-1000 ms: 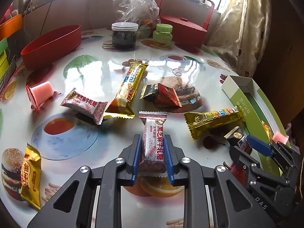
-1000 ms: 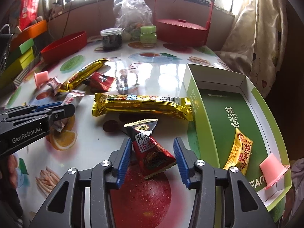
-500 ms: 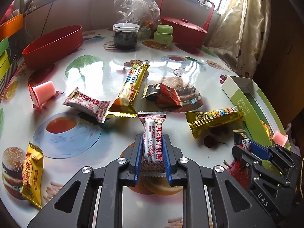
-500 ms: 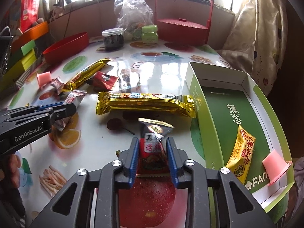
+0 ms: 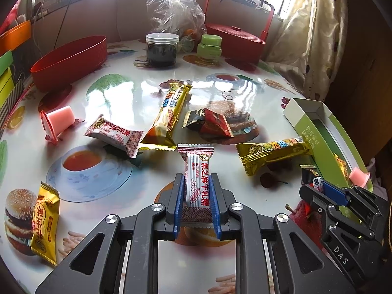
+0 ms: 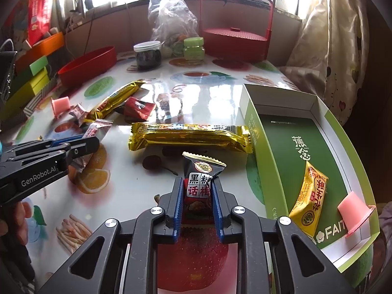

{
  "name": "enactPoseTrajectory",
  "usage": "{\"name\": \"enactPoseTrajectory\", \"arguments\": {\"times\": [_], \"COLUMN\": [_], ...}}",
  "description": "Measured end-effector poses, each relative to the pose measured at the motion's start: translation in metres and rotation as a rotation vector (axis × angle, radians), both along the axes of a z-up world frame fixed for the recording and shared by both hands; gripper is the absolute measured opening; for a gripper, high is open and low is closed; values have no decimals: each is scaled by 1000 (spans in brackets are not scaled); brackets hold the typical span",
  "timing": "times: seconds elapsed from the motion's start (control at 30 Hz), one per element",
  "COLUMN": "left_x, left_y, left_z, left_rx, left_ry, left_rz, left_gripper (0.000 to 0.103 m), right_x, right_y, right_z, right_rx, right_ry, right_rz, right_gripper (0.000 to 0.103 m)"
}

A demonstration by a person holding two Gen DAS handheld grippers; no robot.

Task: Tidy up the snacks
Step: 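Carry both held packets over the green box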

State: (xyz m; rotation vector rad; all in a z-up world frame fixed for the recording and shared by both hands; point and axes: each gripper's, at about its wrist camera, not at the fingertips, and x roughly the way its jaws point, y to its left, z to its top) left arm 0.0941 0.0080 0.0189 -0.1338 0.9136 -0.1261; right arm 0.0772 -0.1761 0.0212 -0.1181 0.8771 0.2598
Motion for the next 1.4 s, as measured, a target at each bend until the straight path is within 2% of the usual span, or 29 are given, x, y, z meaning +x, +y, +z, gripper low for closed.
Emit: {"name": "enactPoseTrajectory", "arguments": {"times": [0.7,1.4], "left_x": [-13,-12], "left_y": [-9,-43], "left_z": [16,44], "left_rx": [3,-12], "left_ry": [-47,-99], "left_rz": [-31,-123], "left_gripper": [21,21], "right_x": [-12,-24], "right_y": [-3,-29], "right_z": [19,50], "right_rx": [47,79], "right_ry": [-47,-121], "right_rz": [13,-28], "right_gripper": [19,19]}}
